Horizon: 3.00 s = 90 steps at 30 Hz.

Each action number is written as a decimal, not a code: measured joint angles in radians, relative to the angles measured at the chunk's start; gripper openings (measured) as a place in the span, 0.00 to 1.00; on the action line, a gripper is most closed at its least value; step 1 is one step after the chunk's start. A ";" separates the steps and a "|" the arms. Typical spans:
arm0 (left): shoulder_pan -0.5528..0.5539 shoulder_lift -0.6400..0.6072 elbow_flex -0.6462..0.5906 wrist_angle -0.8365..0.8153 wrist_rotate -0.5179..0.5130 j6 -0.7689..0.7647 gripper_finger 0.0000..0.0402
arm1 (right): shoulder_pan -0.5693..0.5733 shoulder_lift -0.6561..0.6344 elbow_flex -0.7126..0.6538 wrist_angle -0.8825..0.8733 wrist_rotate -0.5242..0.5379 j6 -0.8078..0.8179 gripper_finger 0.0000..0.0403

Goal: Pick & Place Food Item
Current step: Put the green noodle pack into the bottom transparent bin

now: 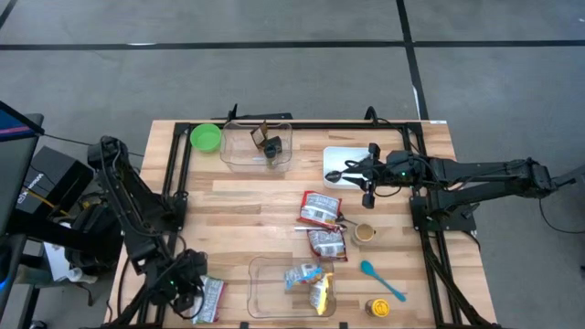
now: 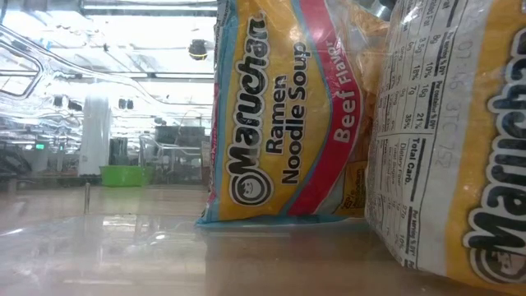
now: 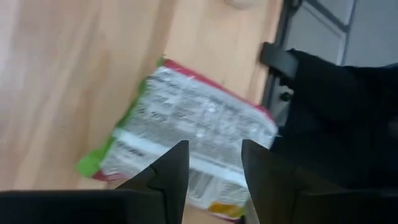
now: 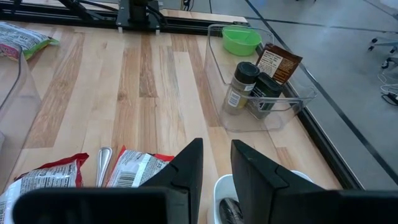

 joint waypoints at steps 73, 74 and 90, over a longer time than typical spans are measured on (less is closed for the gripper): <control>0.005 0.263 0.246 -0.245 0.149 -0.207 0.44 | 0.000 0.000 0.000 0.000 0.000 0.000 0.19; 0.005 0.263 0.246 -0.245 0.140 -0.207 0.45 | 0.000 0.000 0.000 0.000 0.000 0.000 0.19; 0.010 0.343 0.246 -0.196 0.156 -0.204 0.45 | 0.000 0.000 0.000 0.000 0.000 0.000 0.19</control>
